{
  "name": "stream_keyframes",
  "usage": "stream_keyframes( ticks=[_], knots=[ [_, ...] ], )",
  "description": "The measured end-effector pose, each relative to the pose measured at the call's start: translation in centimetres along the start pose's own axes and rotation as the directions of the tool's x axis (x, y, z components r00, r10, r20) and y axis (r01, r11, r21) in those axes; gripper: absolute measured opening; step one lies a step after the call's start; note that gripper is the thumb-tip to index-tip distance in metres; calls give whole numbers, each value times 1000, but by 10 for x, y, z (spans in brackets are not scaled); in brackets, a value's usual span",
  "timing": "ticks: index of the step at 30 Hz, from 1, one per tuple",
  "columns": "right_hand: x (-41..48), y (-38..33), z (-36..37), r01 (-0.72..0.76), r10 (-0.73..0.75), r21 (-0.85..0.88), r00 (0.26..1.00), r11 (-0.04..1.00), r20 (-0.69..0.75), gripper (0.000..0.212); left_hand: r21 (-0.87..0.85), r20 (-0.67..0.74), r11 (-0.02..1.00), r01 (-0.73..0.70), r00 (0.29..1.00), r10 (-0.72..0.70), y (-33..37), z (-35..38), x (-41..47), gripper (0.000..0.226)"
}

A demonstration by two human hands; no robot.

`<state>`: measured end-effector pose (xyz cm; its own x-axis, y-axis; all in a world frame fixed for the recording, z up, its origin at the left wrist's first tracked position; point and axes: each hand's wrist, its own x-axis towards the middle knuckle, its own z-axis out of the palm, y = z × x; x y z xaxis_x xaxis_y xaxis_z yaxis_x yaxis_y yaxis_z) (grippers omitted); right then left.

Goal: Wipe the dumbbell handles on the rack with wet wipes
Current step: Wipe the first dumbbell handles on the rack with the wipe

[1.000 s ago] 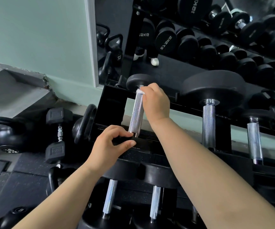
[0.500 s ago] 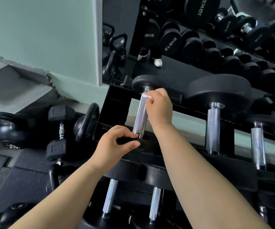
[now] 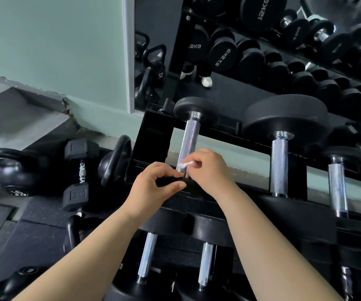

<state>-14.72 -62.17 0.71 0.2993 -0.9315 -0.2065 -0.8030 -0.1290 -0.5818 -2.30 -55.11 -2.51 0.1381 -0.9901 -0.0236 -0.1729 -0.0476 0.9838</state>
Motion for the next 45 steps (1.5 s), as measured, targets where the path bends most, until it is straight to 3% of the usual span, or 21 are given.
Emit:
stream_keyframes(
  ticks=[3,6,8,10,13,16,19,23,26,29,31,38,41,45],
  knots=[
    [-10,1,-9,-104,97,226,994,969,40,22,20,7,1000,-2,1000,2,1,0,0,32],
    [-12,0,-17,-172,203,584,979,794,12,20,-37,-56,998,49,997,-51,2,-3,1,30],
    [-14,0,-19,-176,215,648,976,741,20,22,-129,-90,989,67,993,-79,10,-8,5,30],
    [-14,-3,-20,-166,181,660,982,732,46,21,-150,-63,987,54,996,-64,17,-13,12,28],
    [-13,-10,-18,-160,140,647,987,745,82,17,-229,100,966,122,990,-102,31,-16,24,9],
    [-10,-15,-18,-128,115,634,991,762,63,15,-352,272,902,248,950,-155,33,-17,31,22],
    [-10,-21,-17,-73,56,603,997,794,47,13,-381,268,881,281,945,-186,30,-20,33,11],
    [-10,-19,-6,-60,69,576,998,816,6,17,-384,174,868,314,948,-266,22,-19,36,12],
    [-10,-7,3,-91,199,629,975,772,-103,17,-285,-46,918,276,953,-300,15,-25,43,14],
    [-11,3,14,-126,315,643,930,756,-188,13,-112,-226,969,221,944,-242,10,-34,52,19],
    [-11,6,26,-135,349,634,910,761,-225,12,-11,-254,986,166,953,-164,9,-32,59,25],
    [-8,12,39,-96,414,654,840,750,-351,16,165,-41,985,60,998,-54,8,-4,89,32],
    [-9,12,39,-94,401,642,846,761,-351,19,65,139,993,100,984,-108,10,-1,91,16],
    [-8,14,40,-82,391,635,846,768,-363,22,-47,193,979,198,964,-186,4,-2,82,25]
  ],
)
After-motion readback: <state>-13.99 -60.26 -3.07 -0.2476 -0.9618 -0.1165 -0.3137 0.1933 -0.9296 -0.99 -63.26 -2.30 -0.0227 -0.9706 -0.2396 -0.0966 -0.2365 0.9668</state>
